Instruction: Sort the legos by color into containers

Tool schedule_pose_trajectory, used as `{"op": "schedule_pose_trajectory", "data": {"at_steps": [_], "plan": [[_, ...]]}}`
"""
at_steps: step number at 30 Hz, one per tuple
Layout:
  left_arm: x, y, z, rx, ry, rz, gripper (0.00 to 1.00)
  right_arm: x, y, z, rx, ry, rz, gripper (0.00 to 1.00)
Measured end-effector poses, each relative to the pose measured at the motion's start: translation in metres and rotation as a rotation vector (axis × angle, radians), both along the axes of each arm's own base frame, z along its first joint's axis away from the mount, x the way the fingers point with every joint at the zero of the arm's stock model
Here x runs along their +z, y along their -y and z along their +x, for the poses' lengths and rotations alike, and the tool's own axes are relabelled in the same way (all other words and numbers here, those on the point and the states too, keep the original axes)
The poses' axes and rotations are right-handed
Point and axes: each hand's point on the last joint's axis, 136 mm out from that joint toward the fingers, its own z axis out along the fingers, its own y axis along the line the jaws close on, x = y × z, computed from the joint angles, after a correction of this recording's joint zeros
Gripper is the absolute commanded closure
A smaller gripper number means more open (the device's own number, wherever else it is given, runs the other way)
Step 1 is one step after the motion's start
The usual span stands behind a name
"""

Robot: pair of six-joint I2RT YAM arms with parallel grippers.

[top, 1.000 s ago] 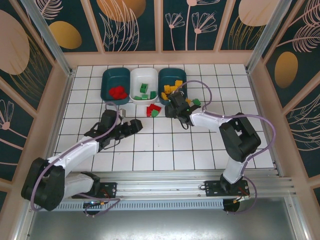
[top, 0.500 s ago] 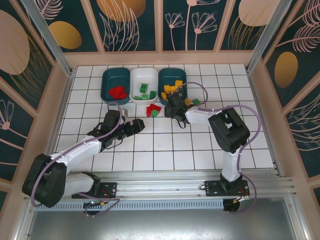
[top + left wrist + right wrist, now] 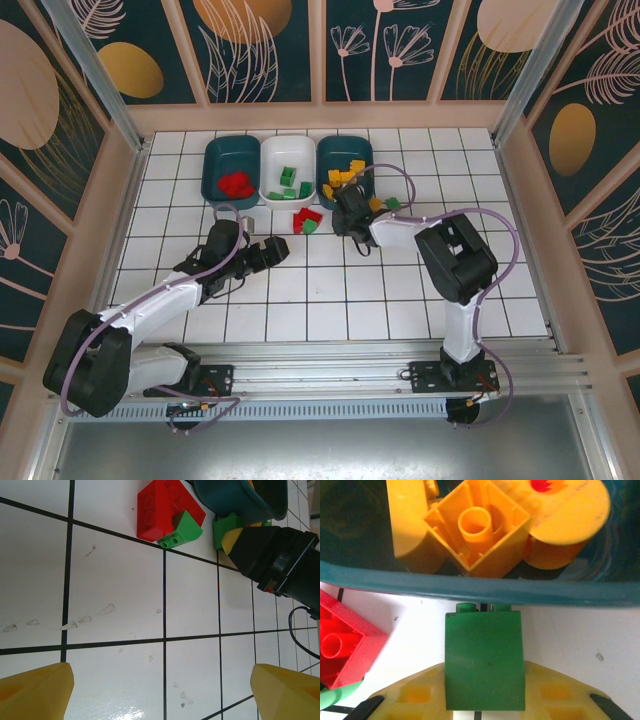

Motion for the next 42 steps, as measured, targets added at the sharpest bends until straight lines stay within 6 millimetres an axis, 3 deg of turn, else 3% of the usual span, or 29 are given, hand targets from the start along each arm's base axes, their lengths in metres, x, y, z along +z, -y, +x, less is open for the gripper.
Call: {"op": "schedule_pose_trajectory", "data": {"at_steps": [5,9,12,15,19,23,28,30,36,39,42], "plan": [[-0.001,-0.007,-0.001,0.028,0.014,0.016,0.07,0.026,-0.007,-0.014,0.035,0.042,0.012,0.76],[0.004,-0.031,-0.01,0.142,0.065,0.019,0.01,0.067,-0.027,-0.022,0.085,0.113,0.065,0.76],[0.008,-0.056,-0.018,0.271,0.115,0.0,0.01,0.086,-0.043,-0.017,0.115,0.152,0.097,0.76],[0.002,-0.076,-0.027,0.374,0.124,-0.011,0.02,0.1,-0.063,0.002,0.137,0.186,0.12,0.76],[-0.011,-0.091,-0.038,0.446,0.094,-0.004,0.02,0.102,-0.094,0.032,0.176,0.215,0.131,0.75],[-0.009,-0.097,-0.042,0.476,0.093,-0.012,0.01,0.093,-0.12,0.059,0.199,0.21,0.131,0.71],[-0.006,-0.098,-0.044,0.482,0.101,-0.02,0.02,0.077,-0.136,0.075,0.203,0.172,0.11,0.49],[-0.007,-0.099,-0.044,0.482,0.097,-0.016,0.01,0.074,-0.136,0.075,0.211,0.161,0.1,0.43],[-0.012,-0.096,-0.042,0.47,0.071,0.01,0.01,0.083,-0.126,0.066,0.216,0.163,0.075,0.41],[-0.01,-0.09,-0.039,0.442,0.067,0.005,0.02,0.11,-0.103,0.046,0.203,0.198,0.068,0.41],[-0.01,-0.077,-0.035,0.389,0.056,-0.019,0.01,0.155,-0.069,0.027,0.173,0.271,0.095,0.43]]}}
